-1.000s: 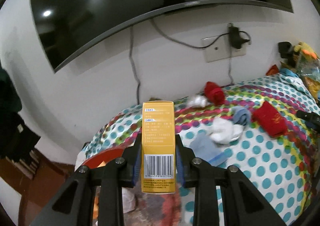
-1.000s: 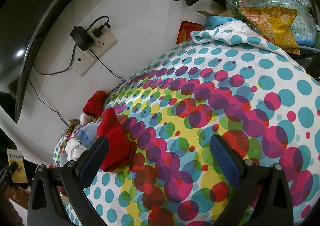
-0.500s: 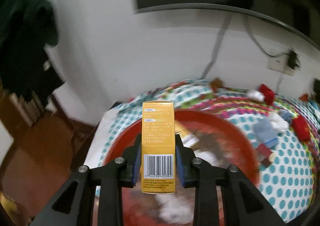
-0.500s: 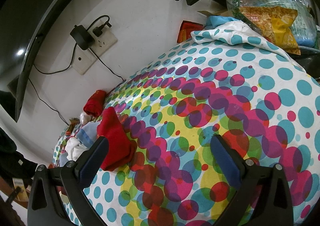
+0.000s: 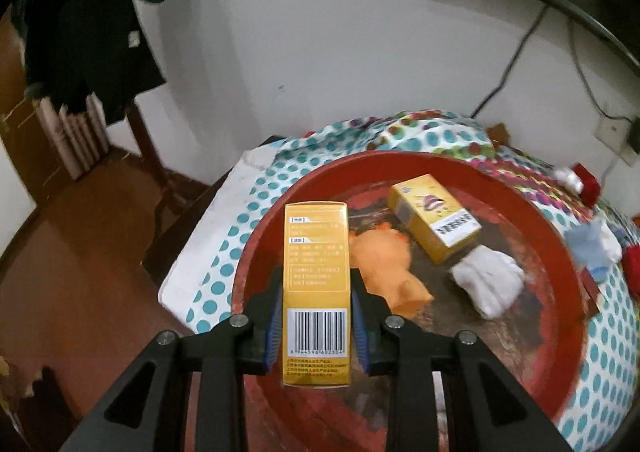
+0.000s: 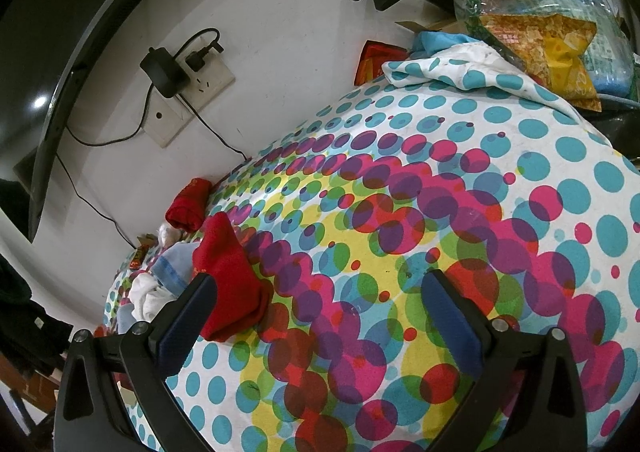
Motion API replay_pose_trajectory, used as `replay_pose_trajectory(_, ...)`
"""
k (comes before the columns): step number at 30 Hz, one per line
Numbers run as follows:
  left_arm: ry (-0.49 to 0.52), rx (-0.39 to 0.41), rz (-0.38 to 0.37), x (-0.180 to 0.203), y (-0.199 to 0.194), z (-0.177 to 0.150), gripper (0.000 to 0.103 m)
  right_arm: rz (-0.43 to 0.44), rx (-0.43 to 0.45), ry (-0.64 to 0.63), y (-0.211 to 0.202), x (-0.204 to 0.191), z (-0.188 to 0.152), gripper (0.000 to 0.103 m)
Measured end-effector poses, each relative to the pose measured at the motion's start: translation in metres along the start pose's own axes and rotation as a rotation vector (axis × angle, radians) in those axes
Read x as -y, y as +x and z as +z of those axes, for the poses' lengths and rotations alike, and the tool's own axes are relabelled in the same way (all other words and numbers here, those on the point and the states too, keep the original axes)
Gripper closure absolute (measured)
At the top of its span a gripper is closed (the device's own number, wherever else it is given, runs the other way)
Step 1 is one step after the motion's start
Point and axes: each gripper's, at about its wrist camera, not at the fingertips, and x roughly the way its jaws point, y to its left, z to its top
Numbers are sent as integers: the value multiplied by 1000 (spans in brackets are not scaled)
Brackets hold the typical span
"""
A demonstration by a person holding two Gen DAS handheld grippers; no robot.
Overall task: Organize objects
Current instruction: 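Carry the yellow box with the left gripper and release it onto the red tray, then grasp the red cloth pouch on the cloth with the right gripper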
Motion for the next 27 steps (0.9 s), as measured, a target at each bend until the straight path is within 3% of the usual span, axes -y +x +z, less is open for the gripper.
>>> replay_pose_trajectory(5, -33, -42, 17, -1, 22, -3, 73, -11, -5, -9, 1, -2, 0, 1)
replay_pose_trajectory(9, -32, -24, 4, -1, 23, -5, 61, -21, -9, -18, 1, -3, -1, 1)
replay_pose_trajectory(11, -56, 26, 3, -5, 14, -8, 52, -37, -15, -31, 2, -4, -2, 1)
replay_pose_trajectory(15, -68, 179, -31, -8, -28, -14, 51, -113, -37, -91, 6, -16, -4, 0)
replay_pose_trajectory(17, -118, 279, -89, -7, -60, -27, 45, -154, -49, -180, 7, -32, -7, 0)
replay_pose_trajectory(18, -138, 328, -139, -2, -78, -39, 37, -153, -46, -214, 8, -40, -9, 0)
replay_pose_trajectory(20, -137, 360, -191, 12, -98, -59, 34, -137, -31, -312, 3, -63, -15, 0)
replay_pose_trajectory(27, -121, 241, -399, 71, -104, -100, 34, -230, -26, -551, 33, -129, -24, 1)
